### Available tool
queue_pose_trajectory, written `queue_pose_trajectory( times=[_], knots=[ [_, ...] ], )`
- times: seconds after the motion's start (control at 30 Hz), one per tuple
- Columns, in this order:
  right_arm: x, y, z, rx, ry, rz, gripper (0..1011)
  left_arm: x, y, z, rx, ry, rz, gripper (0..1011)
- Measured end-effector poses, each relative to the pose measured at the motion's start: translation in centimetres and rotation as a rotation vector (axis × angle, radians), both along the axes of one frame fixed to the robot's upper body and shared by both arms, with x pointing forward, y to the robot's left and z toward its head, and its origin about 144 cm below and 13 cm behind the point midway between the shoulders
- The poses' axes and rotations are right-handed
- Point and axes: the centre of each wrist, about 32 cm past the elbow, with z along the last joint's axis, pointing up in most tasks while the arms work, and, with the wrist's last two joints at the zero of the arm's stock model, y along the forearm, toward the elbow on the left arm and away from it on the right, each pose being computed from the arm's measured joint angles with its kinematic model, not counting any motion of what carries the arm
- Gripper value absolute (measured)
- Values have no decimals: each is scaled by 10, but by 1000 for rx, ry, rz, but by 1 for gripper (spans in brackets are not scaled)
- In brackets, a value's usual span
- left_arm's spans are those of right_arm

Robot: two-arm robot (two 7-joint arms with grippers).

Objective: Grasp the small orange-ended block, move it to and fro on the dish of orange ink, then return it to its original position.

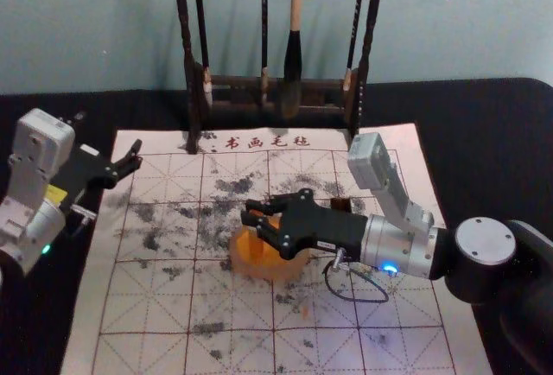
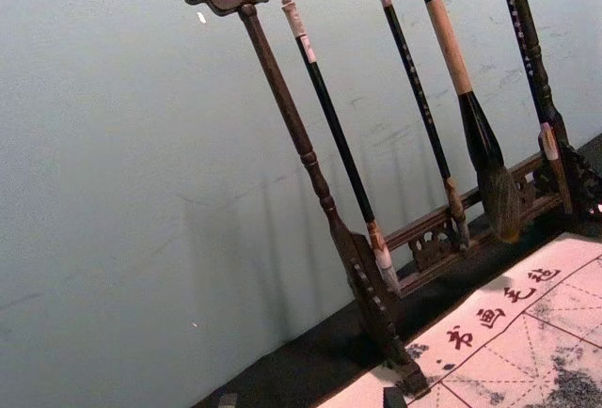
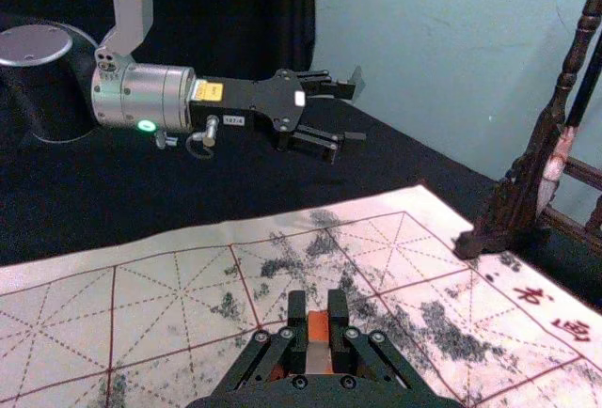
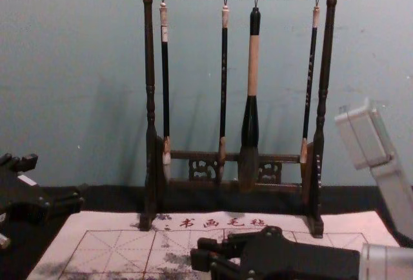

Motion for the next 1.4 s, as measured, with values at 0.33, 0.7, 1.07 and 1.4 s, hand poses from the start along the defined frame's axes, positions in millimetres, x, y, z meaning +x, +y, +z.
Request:
queue_pose_trajectory(
  times=[0.33,0.7,1.07,1.4],
  knots=[
    [4,7,0,-1,-14,-5,135,0,0,0,0,0,0,1001],
    [9,7,-1,-8,-23,-27,136,0,0,0,0,0,0,1001],
    [13,2,1,-6,-29,-51,136,0,0,0,0,0,0,1001],
    [13,-7,0,-14,-28,-67,136,0,0,0,0,0,0,1001]
  ],
)
